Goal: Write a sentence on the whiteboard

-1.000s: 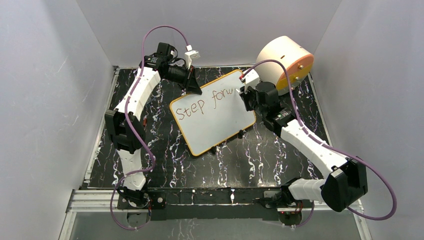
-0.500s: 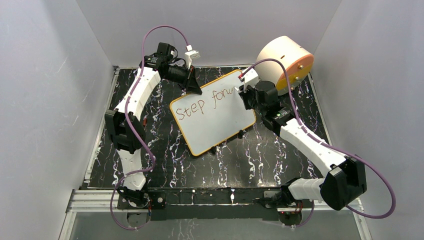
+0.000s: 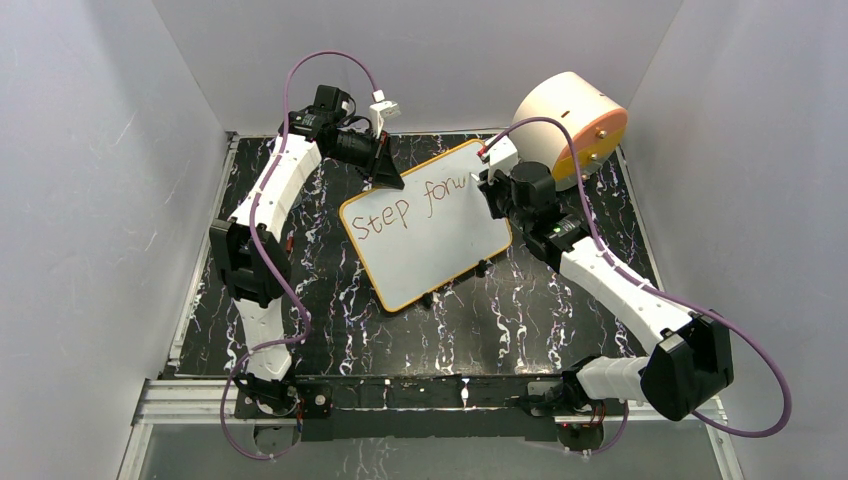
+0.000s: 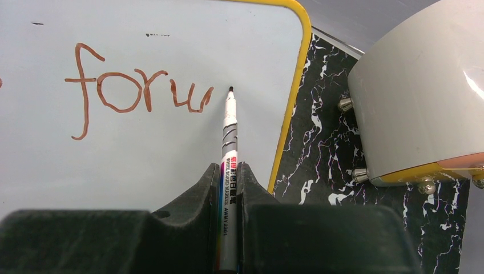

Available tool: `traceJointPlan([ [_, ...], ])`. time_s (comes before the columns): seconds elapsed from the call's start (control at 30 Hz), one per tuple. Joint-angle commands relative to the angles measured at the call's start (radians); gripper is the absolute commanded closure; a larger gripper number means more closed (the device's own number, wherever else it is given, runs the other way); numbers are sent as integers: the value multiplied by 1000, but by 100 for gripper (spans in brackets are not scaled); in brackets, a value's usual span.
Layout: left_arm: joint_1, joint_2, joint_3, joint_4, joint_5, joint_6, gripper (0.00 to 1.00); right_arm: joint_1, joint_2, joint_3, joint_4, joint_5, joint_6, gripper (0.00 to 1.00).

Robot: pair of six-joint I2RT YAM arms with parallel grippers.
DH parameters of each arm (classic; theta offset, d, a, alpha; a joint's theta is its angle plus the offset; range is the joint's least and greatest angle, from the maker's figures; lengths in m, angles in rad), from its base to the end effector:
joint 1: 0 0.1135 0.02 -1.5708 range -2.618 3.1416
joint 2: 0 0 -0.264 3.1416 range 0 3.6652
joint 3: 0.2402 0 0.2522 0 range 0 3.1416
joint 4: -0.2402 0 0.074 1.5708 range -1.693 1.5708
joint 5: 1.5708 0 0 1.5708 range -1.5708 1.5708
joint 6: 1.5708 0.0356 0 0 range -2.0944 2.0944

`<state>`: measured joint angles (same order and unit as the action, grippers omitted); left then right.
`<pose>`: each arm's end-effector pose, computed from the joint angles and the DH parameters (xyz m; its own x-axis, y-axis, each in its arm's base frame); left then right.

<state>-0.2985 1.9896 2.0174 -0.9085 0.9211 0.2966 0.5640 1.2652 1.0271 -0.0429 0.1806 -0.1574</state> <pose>0.4040 -0.1540 0.3478 -0.5113 0.3423 -0.7883 0.8489 0.3441 -0.4012 0.2549 0.1536 0.3356 -0.1719 -0.2912 -0.9411 -0.4121 0.8890 -0.1998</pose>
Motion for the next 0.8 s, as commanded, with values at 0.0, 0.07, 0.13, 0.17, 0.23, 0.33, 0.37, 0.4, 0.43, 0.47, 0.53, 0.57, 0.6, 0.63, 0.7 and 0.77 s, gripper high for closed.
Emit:
traceJointPlan([
  [0.0,-39,-6,-31,-39,-25,87,100,2,8,47,48,12,-7,100],
  [0.07,-39,-4,-31,-42,-24,91,100,2,15,48,51,8,-7,100],
  [0.13,-41,-4,-31,-44,-23,94,100,2,13,45,60,3,-7,100],
  [0.17,-41,-3,-31,-44,-23,96,100,3,13,43,63,-1,-8,100],
  [0.23,-42,-1,-31,-44,-23,97,100,3,13,41,69,-4,-9,100],
  [0.33,-43,1,-29,-44,-21,98,100,2,9,36,78,-9,-10,100],
  [0.37,-44,1,-29,-44,-21,98,100,2,7,35,82,-15,-12,100],
  [0.4,-44,2,-29,-44,-20,98,100,2,5,33,87,-21,-13,100],
  [0.43,-44,3,-30,-44,-19,98,100,2,1,32,92,-24,-12,100],
  [0.47,-45,3,-29,-44,-19,98,100,2,0,31,93,-26,-12,100],
  [0.53,-45,5,-28,-44,-19,98,100,2,-2,31,93,-32,-13,100],
  [0.57,-45,6,-27,-44,-21,98,100,1,-1,31,91,-37,-12,100],
  [0.6,-45,6,-26,-44,-23,98,100,2,0,33,87,-40,-12,100],
  [0.63,-45,6,-25,-45,-24,98,100,1,0,37,81,-42,-11,100],
  [0.7,-45,8,-24,-46,-30,98,100,2,1,39,66,-43,-11,100],
  [0.77,-45,8,-22,-46,-30,98,100,2,0,36,55,-46,-11,100],
])
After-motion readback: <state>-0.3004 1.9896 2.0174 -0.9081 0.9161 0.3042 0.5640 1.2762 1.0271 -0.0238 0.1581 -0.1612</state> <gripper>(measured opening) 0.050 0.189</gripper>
